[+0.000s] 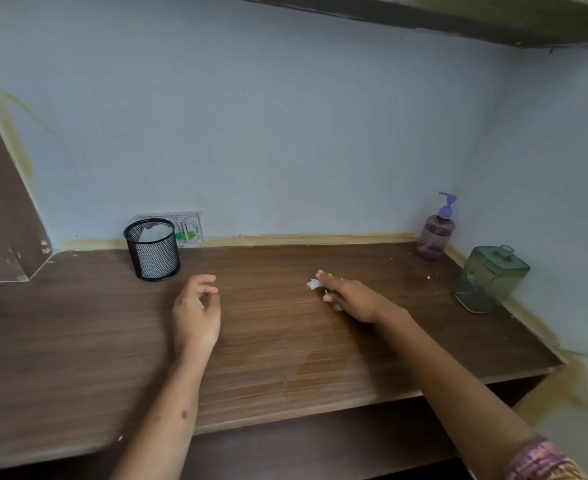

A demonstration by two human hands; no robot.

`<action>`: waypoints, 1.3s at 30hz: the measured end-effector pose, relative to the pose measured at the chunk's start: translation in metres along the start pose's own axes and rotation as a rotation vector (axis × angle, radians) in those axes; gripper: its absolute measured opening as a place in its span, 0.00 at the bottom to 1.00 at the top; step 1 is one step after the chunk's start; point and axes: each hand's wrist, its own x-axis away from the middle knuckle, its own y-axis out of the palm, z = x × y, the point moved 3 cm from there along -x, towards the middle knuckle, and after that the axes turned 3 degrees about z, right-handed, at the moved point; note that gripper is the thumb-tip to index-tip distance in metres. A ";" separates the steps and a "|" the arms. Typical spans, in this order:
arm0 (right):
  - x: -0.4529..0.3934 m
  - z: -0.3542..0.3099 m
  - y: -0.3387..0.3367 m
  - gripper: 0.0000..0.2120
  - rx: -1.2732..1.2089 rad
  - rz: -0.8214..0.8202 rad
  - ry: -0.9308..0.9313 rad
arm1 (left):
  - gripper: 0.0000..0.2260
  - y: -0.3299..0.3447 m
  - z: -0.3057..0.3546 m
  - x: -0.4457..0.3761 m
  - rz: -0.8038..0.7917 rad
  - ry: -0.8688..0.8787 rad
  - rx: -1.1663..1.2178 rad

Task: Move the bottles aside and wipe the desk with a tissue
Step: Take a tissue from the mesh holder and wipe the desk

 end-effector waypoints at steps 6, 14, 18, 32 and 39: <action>-0.007 -0.037 0.024 0.28 0.101 0.046 0.085 | 0.15 0.001 0.002 -0.001 -0.007 0.018 -0.006; 0.021 -0.121 0.067 0.33 0.129 -0.138 -0.203 | 0.15 0.001 0.001 0.001 -0.003 0.027 -0.022; 0.029 -0.107 0.067 0.33 0.302 -0.042 -0.308 | 0.15 0.000 0.001 0.001 -0.007 0.028 -0.020; 0.034 0.001 -0.014 0.21 0.042 0.292 0.167 | 0.15 0.001 0.000 0.000 -0.016 0.023 -0.026; 0.030 -0.050 0.023 0.21 0.059 0.122 0.089 | 0.15 0.002 0.000 0.000 -0.027 0.030 -0.040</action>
